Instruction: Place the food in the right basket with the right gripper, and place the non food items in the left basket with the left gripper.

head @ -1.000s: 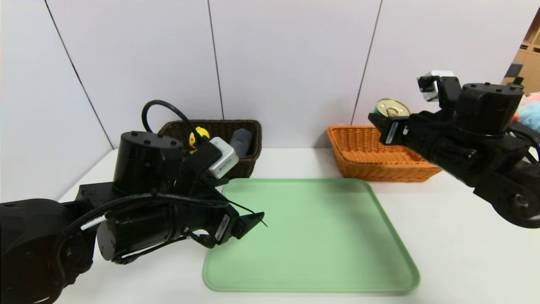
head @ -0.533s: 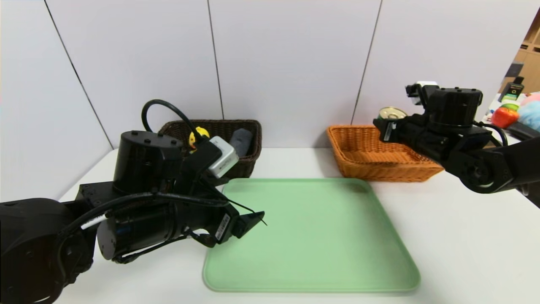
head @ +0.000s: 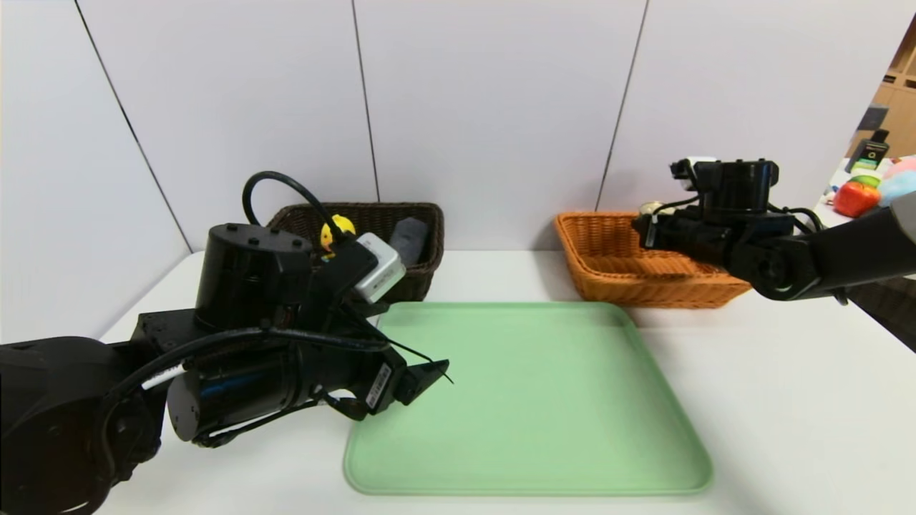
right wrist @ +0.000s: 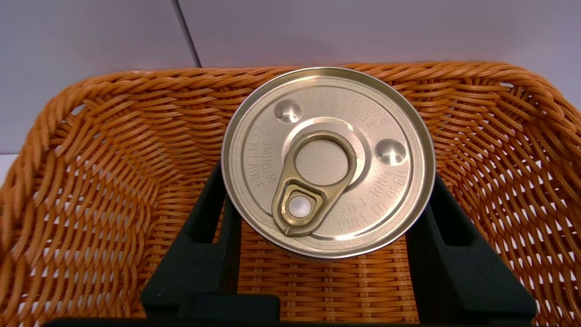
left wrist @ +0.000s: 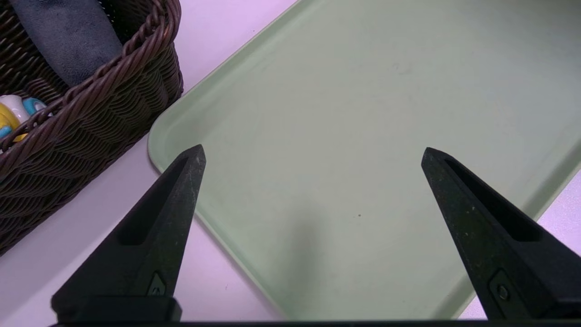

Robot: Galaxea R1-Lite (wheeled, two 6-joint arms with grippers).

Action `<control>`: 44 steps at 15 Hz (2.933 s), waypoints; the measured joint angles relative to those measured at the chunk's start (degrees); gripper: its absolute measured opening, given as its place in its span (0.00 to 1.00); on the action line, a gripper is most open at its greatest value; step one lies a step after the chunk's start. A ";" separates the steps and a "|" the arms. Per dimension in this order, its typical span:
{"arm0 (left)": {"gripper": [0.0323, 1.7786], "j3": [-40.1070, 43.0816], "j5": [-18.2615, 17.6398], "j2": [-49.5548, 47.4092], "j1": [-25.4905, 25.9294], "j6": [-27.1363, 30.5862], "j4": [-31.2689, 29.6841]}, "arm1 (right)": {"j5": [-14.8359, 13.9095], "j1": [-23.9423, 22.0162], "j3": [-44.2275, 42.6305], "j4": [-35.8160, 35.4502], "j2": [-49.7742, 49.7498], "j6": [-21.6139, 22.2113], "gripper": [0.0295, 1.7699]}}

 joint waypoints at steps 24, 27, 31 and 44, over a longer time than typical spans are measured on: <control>0.95 -0.24 -0.02 0.34 0.05 -0.10 0.00 | 0.24 -0.44 -8.61 12.86 5.41 0.17 0.75; 0.95 -0.59 0.05 -0.05 0.10 -0.73 -0.09 | 0.35 -0.33 -8.74 14.25 4.33 0.30 0.82; 0.95 -2.21 0.41 -2.85 0.44 -1.37 0.11 | 0.33 0.52 -8.27 19.15 -2.00 0.59 0.88; 0.95 5.53 21.65 -24.80 8.33 -1.93 9.29 | -0.09 8.63 26.30 27.45 -46.30 1.71 0.95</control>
